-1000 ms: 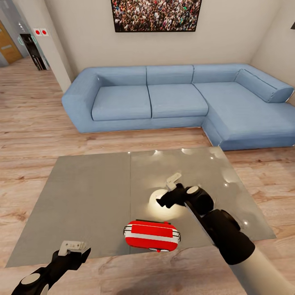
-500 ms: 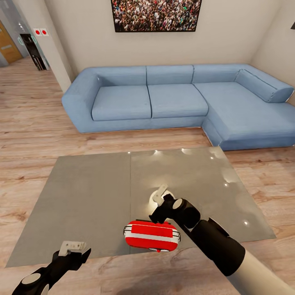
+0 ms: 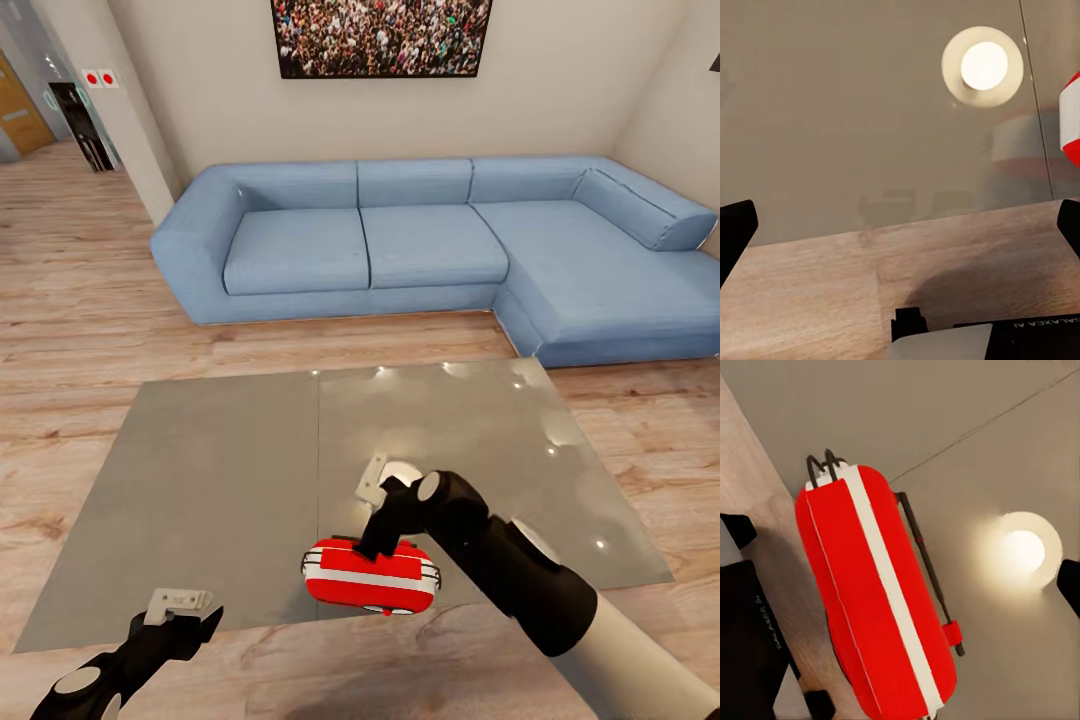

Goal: Turn on the radio receiver that's on the table in the living room.

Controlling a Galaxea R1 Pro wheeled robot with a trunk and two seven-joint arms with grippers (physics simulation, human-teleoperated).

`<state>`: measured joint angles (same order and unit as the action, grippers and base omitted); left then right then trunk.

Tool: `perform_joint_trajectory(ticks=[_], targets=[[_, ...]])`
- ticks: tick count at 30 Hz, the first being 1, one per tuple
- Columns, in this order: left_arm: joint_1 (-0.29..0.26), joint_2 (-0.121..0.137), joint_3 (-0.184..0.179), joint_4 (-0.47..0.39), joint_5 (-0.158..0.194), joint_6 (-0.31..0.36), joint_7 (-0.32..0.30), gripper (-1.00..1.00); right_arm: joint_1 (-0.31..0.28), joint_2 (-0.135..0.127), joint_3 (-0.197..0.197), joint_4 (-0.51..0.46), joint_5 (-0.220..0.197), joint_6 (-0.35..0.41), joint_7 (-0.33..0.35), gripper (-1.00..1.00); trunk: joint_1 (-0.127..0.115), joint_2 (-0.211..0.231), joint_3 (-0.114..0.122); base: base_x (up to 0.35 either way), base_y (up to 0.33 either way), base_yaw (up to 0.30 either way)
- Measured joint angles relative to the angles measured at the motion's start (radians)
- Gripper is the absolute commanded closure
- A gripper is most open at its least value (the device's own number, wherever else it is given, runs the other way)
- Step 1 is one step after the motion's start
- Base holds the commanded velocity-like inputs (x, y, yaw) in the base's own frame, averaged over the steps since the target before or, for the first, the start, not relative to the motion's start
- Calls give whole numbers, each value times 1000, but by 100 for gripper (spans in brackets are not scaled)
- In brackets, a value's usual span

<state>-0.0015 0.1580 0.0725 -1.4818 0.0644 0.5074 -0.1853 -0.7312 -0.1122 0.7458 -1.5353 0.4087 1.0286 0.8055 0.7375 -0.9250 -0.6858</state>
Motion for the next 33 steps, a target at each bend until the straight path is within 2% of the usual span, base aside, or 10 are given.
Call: perform_joint_trajectory(ticks=[4,9,14,16,18,19,21,25,29,33], targets=[[0,0,0,0,0,-1,0,-100,-1,4,-2,4,76,-40,94,-100,0,0,0,0,0,0],[0,0,-1,0,0,-1,0,-100,-6,9,-16,38,142,-86,159,-100,0,0,0,0,0,0],[0,0,-1,0,0,-1,1,-100,-29,40,-43,109,153,-95,168,-100,0,0,0,0,0,0],[0,-1,-1,0,0,-1,1,-100,-39,58,-56,151,154,-102,169,-100,0,0,0,0,0,0],[0,-1,-1,0,0,-1,1,-100,-47,86,-69,200,155,-118,169,-100,0,0,0,0,0,0],[0,-1,-2,0,0,-1,3,-100,-50,104,-88,234,157,-134,169,-100,0,0,0,0,0,0],[0,-1,-2,0,-1,-1,4,-100,-55,114,-108,251,157,-143,169,-100,0,0,0,0,0,0],[0,-1,-2,0,-1,-1,6,-100,-77,128,-120,275,156,-146,169,-100,0,0,0,0,0,0],[0,-1,-1,1,-2,-2,7,-100,-87,192,-123,315,156,-146,167,-100,0,0,0,0,0,0],[0,0,-2,1,-2,-6,7,-100,-89,217,-123,330,158,-146,165,-100,0,0,0,0,0,0]])
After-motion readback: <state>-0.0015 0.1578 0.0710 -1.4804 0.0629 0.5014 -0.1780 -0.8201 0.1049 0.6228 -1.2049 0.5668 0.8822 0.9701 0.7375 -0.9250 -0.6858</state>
